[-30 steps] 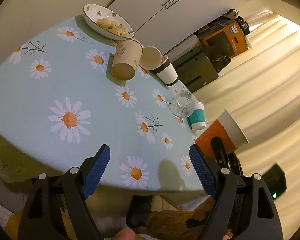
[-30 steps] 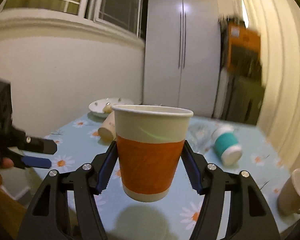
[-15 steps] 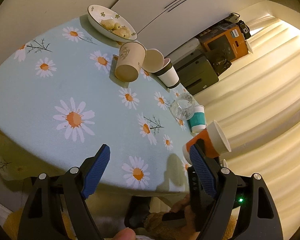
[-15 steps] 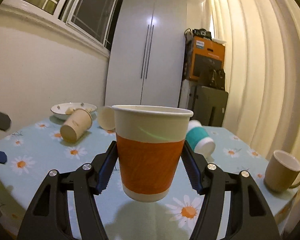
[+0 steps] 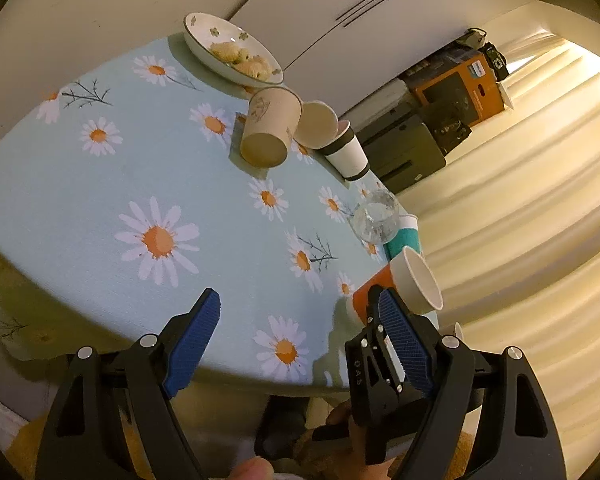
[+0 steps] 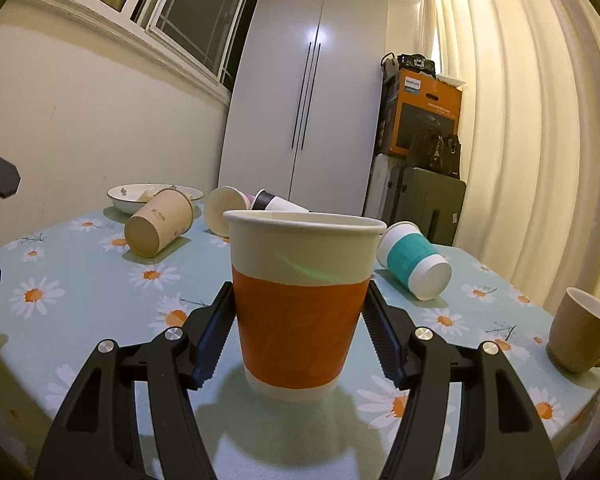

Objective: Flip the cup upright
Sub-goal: 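Lower the orange-banded cup upright onto the tablecloth and open the right gripper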

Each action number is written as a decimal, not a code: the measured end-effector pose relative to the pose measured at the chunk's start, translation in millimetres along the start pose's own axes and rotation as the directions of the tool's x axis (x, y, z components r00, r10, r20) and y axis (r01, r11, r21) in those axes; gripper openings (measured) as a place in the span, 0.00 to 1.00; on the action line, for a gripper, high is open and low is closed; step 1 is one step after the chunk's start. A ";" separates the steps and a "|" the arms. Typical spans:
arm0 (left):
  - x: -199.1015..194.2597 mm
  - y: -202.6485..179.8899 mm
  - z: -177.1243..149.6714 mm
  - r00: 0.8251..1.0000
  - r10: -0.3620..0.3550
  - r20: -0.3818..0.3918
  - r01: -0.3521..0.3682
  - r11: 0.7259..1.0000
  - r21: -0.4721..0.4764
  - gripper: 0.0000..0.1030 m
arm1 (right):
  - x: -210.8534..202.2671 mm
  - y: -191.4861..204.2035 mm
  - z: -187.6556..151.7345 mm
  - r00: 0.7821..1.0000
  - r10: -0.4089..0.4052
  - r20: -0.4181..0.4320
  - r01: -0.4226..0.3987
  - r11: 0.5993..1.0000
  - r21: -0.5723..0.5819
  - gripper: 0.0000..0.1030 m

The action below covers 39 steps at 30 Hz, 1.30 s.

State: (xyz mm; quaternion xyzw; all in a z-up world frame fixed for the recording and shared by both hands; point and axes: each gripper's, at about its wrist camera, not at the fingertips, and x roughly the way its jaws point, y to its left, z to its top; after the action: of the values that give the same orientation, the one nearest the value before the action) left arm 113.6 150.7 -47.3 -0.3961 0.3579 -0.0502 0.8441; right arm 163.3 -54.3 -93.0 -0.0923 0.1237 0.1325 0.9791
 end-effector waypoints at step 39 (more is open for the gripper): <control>-12.1 -13.6 -12.8 0.989 0.133 0.071 -0.141 0.982 0.125 0.91 | -81.9 -60.7 44.5 0.998 0.049 0.041 -0.055 0.984 0.167 0.95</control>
State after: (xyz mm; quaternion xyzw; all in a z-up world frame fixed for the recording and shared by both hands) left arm 99.2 137.8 -36.4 -0.3163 0.3541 -0.0025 0.8801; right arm 113.6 -121.7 -19.8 -0.0036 0.1187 0.1490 0.9817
